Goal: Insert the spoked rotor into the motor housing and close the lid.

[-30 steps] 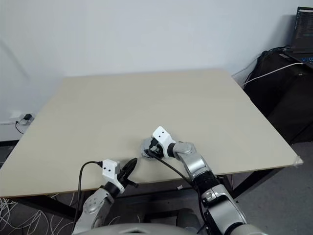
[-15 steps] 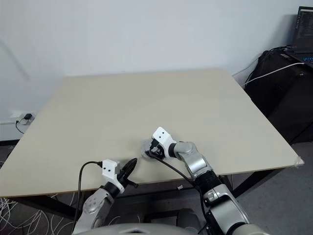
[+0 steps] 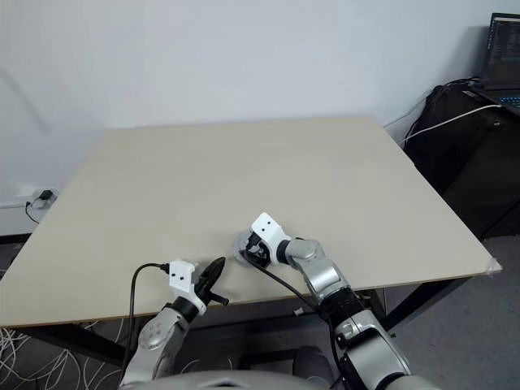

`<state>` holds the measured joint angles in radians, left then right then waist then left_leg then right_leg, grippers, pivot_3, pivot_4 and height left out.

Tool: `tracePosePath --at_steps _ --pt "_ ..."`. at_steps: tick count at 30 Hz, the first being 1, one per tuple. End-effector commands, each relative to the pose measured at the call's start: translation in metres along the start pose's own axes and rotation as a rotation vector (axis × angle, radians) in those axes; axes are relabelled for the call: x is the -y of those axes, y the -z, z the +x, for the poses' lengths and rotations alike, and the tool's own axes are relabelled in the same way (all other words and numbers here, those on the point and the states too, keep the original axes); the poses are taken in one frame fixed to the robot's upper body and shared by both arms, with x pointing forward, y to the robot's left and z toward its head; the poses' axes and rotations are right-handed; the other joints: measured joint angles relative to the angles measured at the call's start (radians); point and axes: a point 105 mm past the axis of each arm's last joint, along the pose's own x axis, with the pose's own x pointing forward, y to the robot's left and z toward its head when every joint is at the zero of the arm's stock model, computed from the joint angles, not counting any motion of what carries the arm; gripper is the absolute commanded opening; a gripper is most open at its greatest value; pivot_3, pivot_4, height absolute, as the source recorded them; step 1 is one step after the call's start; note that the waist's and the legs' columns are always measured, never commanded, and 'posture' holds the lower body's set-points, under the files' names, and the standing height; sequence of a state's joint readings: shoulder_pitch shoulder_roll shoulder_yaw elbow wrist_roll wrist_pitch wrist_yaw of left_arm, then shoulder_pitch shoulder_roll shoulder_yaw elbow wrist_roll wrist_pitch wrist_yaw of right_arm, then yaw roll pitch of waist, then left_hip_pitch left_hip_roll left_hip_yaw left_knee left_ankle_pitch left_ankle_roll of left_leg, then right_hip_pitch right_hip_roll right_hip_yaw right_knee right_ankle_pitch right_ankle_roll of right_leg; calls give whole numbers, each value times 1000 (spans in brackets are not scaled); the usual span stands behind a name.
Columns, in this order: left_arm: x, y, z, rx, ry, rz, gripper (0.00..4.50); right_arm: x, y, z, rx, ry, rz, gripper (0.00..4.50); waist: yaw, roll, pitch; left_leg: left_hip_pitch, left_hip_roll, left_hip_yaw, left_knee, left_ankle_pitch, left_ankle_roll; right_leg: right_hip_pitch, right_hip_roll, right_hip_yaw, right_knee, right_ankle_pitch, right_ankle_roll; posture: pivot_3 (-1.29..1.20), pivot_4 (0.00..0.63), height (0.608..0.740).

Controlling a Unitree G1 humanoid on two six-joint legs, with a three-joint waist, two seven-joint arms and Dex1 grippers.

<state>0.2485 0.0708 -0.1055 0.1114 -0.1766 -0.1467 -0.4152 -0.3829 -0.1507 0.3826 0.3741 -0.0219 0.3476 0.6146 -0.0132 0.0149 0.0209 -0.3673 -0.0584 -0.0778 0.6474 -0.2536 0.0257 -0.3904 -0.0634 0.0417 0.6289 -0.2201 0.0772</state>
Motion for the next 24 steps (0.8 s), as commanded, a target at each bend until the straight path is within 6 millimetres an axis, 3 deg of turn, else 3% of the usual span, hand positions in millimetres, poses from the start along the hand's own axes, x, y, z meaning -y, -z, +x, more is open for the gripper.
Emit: tracePosePath --at_steps 1,6,13,24 --pt "-5 -17 11 22 5 4 0 4 42 -6 -160 26 27 3252 0 0 0 0 0 0 0 0 0 0 0 0 0 0 0 0 0 740" --pt "-16 -27 27 -42 -15 -30 0 6 40 -6 -157 27 26 3252 -1 0 0 0 0 0 0 0 0 0 1 0 0 0 0 0 0 740" --pt "-22 -53 49 -85 21 -216 0 6 38 -6 -149 32 26 3252 -1 -1 0 0 0 0 0 0 0 0 1 0 0 1 1 0 0 740" --pt "-29 -47 70 -310 67 -315 0 6 34 -5 -140 35 23 3252 -6 -2 1 2 -1 -1 0 1 0 2 2 0 0 1 1 0 0 740"
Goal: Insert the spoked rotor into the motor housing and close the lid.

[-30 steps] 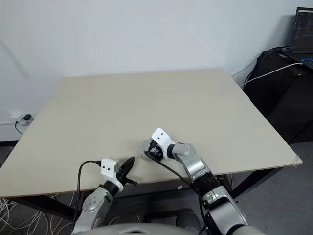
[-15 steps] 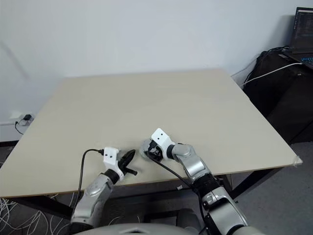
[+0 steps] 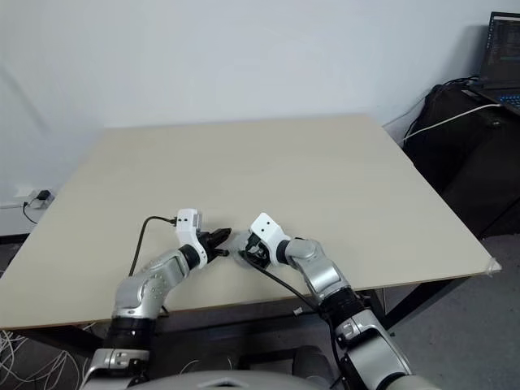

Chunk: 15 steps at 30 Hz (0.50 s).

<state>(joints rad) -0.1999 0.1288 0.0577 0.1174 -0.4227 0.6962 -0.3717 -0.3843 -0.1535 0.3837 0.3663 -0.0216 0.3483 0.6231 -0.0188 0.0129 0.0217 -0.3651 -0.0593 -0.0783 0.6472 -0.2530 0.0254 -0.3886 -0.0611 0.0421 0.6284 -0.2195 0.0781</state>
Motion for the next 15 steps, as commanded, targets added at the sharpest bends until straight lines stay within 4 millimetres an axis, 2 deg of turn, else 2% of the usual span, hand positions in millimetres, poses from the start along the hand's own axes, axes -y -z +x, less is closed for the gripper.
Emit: tracePosePath --at_steps 1,15 --pt "-1 -9 2 -20 23 -12 0 6 36 -5 -144 42 30 3252 0 0 0 0 0 0 0 0 0 0 0 0 0 0 0 0 0 740" --pt "9 10 7 -178 94 -13 0 5 34 -4 -141 37 20 3252 -1 -1 1 0 0 0 0 0 0 0 0 1 0 0 0 0 0 740"
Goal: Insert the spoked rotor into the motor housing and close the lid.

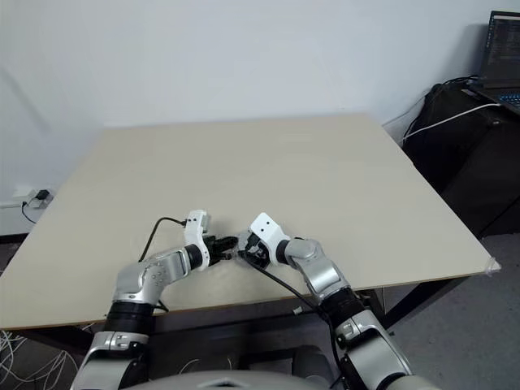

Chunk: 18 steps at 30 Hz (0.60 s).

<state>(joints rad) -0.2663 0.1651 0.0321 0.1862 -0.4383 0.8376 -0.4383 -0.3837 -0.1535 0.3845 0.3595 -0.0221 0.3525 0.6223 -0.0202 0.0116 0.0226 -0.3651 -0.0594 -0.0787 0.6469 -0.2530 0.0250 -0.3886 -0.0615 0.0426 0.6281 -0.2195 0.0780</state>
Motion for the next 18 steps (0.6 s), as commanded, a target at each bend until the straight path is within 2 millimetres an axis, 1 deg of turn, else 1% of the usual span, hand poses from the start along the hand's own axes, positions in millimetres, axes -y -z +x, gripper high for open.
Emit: tracePosePath --at_steps 1,7,11,13,15,18 --pt "5 -2 2 -29 27 15 0 6 35 -4 -142 37 21 3252 0 0 0 0 0 0 0 0 0 0 0 0 0 0 0 0 0 740" --pt "8 11 5 -91 32 25 0 5 34 -4 -140 36 19 3252 0 0 0 0 0 0 0 0 0 0 0 0 0 0 0 0 0 740" --pt "9 18 5 -117 33 28 0 3 31 -3 -119 18 36 3252 0 0 -1 0 0 0 0 0 0 0 0 0 0 0 0 0 0 740" --pt "8 18 5 -119 30 30 0 3 28 -3 -109 7 51 3979 0 1 -1 0 0 0 0 0 0 0 0 0 -1 0 0 0 0 740" --pt "8 18 4 -119 29 31 0 2 24 -3 -94 2 54 4486 2 0 -1 0 0 0 0 0 0 0 0 0 -1 0 0 0 0 740" --pt "7 18 4 -119 26 32 0 4 19 -2 -70 14 57 4486 3 0 -1 0 0 0 -2 0 0 0 -1 0 -1 0 0 0 0 740"
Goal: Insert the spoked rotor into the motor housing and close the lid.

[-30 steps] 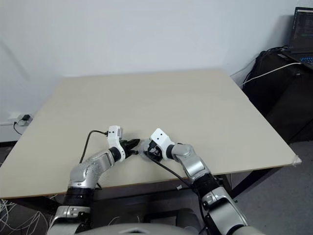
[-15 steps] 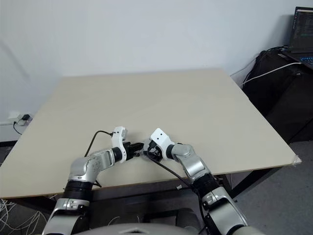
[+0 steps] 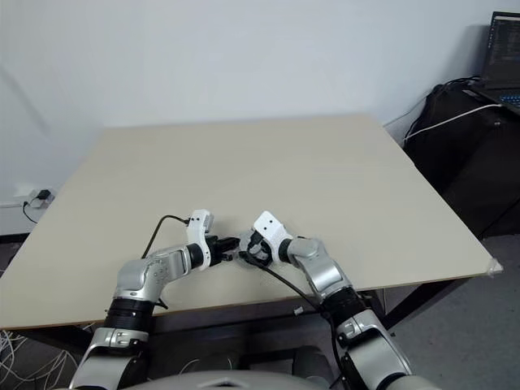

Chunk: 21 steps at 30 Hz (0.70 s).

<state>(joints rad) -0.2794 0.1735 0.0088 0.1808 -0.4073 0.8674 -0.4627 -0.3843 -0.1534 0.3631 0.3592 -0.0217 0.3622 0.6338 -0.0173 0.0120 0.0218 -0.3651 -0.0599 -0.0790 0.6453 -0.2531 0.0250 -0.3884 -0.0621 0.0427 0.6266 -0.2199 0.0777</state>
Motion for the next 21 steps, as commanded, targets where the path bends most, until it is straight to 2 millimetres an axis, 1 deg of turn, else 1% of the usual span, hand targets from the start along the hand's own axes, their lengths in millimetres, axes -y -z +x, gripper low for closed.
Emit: tracePosePath --at_steps 1,4,7,11,14,15,18,21 --pt "4 16 4 -76 18 -4 0 1 18 0 -64 13 39 4486 0 0 0 0 0 0 0 0 0 0 0 0 0 0 0 0 0 740" --pt "5 17 3 -76 19 -2 0 2 12 0 -34 17 44 4486 0 0 0 0 0 0 0 0 0 0 0 0 0 0 0 0 0 740" --pt "5 17 3 -78 20 0 0 -1 2 -3 10 -16 49 4486 0 -1 1 0 0 0 0 0 0 0 0 0 0 0 0 0 0 740" --pt "5 18 3 -80 22 1 0 -12 -13 -16 81 -125 41 4486 3 -1 1 -2 -1 -1 -1 0 0 -1 0 0 -1 -1 1 0 0 740" --pt "6 19 3 -81 26 -1 0 -20 -17 -28 102 -203 37 4486 6 -2 1 -4 -1 -2 -1 -1 0 -3 0 0 -1 -2 2 0 0 740" --pt "7 19 4 -81 28 -3 0 -20 -18 -33 105 -211 35 4486 7 -2 1 -5 -1 -2 -1 -2 1 -4 0 0 -1 -2 2 0 0 740" --pt "7 20 4 -83 32 -5 0 -10 -19 -40 114 -165 34 4486 7 -2 2 -5 -1 -4 -1 -3 1 -4 0 -1 -1 -3 4 0 0 740" --pt "8 20 5 -86 36 -4 0 10 -19 -44 125 -48 50 4486 8 -2 2 -5 -1 -5 -1 -4 0 -4 0 -2 -1 -3 3 0 0 740"
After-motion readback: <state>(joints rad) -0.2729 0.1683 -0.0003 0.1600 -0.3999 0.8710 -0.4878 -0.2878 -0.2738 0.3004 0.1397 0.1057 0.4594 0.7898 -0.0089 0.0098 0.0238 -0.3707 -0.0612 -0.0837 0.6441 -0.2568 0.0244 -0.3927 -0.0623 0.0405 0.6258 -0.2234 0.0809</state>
